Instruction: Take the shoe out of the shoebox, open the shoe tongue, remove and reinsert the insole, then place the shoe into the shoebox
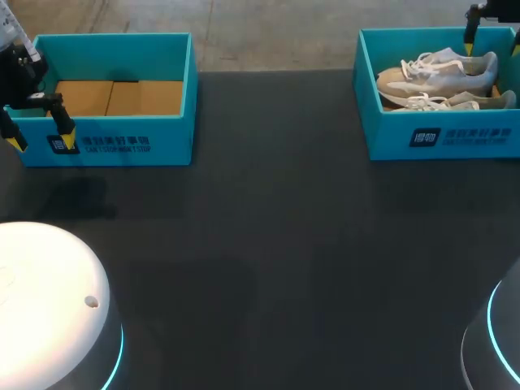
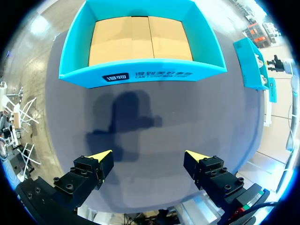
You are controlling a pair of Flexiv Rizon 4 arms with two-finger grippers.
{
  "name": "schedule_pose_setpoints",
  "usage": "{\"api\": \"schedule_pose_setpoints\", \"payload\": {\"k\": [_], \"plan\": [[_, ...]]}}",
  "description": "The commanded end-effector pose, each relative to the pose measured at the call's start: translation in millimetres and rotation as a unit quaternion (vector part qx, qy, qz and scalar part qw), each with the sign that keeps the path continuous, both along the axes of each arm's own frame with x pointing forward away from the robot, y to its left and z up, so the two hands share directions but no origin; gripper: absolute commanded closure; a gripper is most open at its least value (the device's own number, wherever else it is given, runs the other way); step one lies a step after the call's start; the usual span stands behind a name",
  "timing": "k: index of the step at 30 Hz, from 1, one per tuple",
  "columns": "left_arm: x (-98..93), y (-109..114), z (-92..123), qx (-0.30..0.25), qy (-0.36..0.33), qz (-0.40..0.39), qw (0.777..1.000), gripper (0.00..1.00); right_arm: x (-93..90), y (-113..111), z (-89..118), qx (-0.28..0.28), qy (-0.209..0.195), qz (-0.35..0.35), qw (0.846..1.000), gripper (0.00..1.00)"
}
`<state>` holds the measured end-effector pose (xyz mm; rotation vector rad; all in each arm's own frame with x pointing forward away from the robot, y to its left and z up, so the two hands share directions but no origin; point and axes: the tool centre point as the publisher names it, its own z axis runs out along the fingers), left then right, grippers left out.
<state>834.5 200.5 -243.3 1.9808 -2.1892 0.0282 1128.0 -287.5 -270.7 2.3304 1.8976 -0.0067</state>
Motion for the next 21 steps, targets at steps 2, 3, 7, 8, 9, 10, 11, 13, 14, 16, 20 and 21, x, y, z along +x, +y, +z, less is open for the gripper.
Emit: {"api": "schedule_pose_setpoints", "payload": {"k": [2,3,7,8,9,10,11,13,14,16,20,21], "plan": [[-0.5,0,0,0.001,0.0,0.0,1.0,0.0,-17.5,12,15,0.0,0.0,0.003,1.0,0.0],[-0.5,0,0,0.001,0.0,0.0,1.0,0.0,-20.7,15,17,0.001,0.002,0.003,1.0,0.0],[-0.5,0,0,0.001,0.0,0.0,1.0,0.0,-36.2,28,25,0.002,0.008,0.004,1.0,0.0],[-0.5,0,0,0.001,0.0,0.0,1.0,0.0,-38.6,30,26,0.004,0.008,0.005,1.0,0.0],[-0.5,0,0,0.001,0.0,0.0,1.0,0.0,-43.5,33,27,0.005,0.008,0.006,1.0,0.0],[-0.5,0,0,0.001,0.0,0.0,1.0,0.0,-47.0,35,28,0.006,0.008,0.005,1.0,0.0],[-0.5,0,0,0.001,0.0,0.0,1.0,0.0,-50.9,38,28,0.009,0.009,0.006,1.0,0.0],[-0.5,0,0,0.001,0.0,0.0,1.0,0.0,-58.8,42,30,0.011,0.011,0.006,1.0,0.0],[-0.5,0,0,0.001,0.0,0.0,1.0,0.0,-61.6,44,31,0.011,0.011,0.005,1.0,0.0],[-0.5,0,0,0.001,0.0,0.0,1.0,0.0,-68.8,49,33,0.013,0.012,0.006,1.0,0.0],[-0.5,0,0,0.001,0.0,0.0,1.0,0.0,-81.7,58,35,0.012,0.015,0.006,1.0,0.0],[-0.5,0,0,0.001,0.0,0.0,1.0,0.0,-85.3,60,35,0.014,0.015,0.007,1.0,0.0]]}}
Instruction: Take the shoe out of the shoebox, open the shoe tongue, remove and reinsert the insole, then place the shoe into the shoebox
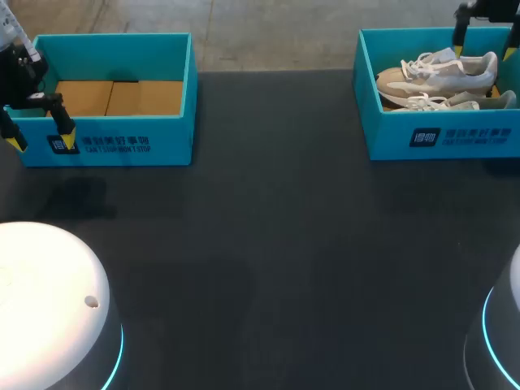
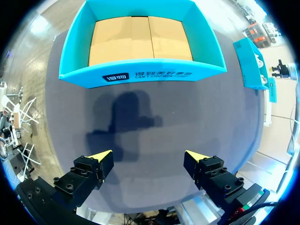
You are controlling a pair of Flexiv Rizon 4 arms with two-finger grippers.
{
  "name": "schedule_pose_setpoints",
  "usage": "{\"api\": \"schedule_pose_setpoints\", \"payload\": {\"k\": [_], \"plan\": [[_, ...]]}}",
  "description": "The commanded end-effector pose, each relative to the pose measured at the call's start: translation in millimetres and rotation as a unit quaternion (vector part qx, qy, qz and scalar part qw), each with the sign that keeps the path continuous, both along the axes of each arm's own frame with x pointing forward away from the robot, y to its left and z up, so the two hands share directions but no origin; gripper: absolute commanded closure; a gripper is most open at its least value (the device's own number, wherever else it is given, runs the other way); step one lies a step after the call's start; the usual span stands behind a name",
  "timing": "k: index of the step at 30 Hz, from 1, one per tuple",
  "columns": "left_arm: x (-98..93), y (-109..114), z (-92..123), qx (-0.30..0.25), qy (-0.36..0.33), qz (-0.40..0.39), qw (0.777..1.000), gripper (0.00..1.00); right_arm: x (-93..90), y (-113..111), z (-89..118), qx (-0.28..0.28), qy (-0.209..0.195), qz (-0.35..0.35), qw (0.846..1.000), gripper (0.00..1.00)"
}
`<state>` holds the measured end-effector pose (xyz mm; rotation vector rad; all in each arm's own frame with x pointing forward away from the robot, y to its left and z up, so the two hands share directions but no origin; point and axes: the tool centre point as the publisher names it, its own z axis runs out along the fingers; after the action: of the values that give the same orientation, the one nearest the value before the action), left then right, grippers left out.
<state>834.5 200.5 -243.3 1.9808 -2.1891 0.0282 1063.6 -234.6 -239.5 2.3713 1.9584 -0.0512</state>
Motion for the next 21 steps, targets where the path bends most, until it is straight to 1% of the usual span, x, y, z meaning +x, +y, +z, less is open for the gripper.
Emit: {"api": "schedule_pose_setpoints", "payload": {"k": [1,13,21], "plan": [[-0.5,0,0,0.001,0.0,0.0,1.0,0.0,-25.5,9,4,0.0,-0.019,0.004,1.0,0.0],[-0.5,0,0,0.001,0.0,0.0,1.0,0.0,-67.1,36,6,0.009,-0.016,0.011,1.0,0.0],[-0.5,0,0,0.001,0.0,0.0,1.0,0.0,-84.8,49,-2,0.013,0.002,0.017,1.0,0.0]]}}
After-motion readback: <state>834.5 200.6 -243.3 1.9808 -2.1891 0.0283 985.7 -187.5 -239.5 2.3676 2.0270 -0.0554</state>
